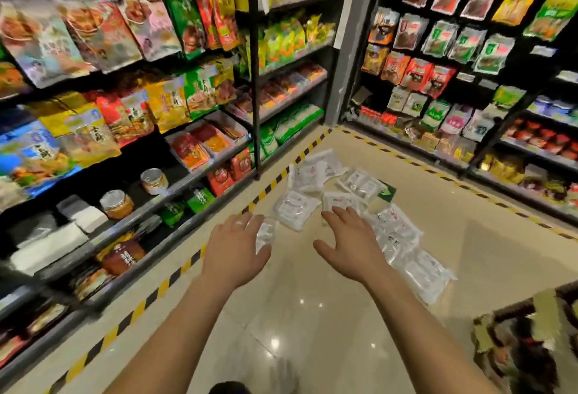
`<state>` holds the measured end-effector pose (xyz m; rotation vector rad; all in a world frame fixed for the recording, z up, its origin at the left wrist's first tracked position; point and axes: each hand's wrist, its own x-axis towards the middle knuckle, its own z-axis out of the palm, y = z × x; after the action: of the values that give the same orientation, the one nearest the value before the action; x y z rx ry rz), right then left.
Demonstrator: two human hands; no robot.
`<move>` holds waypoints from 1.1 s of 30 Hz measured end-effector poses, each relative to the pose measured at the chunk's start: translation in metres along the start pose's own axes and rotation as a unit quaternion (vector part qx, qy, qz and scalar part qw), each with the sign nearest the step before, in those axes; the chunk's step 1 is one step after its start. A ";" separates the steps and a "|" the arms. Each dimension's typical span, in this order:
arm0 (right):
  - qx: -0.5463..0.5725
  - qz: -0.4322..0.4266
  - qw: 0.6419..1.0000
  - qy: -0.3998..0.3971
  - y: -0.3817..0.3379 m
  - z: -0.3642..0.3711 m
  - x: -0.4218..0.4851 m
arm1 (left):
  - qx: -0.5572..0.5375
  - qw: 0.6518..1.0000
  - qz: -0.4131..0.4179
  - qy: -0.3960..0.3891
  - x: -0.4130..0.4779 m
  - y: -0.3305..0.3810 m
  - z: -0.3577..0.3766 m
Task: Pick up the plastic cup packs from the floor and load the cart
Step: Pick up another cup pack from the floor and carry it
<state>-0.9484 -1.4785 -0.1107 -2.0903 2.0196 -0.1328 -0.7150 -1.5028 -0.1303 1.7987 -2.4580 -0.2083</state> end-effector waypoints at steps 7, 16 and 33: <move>-0.020 -0.088 0.995 -0.050 0.009 0.007 0.156 | -0.055 0.993 -0.101 -0.009 0.100 -0.035 0.041; -0.007 -0.174 0.976 -0.132 -0.013 0.068 0.354 | -0.144 0.959 -0.240 0.034 0.257 -0.104 0.097; 0.032 -0.264 0.927 -0.266 0.004 0.300 0.629 | -0.191 0.824 -0.533 -0.005 0.381 -0.188 0.310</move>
<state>-0.8564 -2.0737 -0.4618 -2.2577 1.1098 0.2534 -0.7008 -1.9038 -0.4697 2.6629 -0.9885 -0.6949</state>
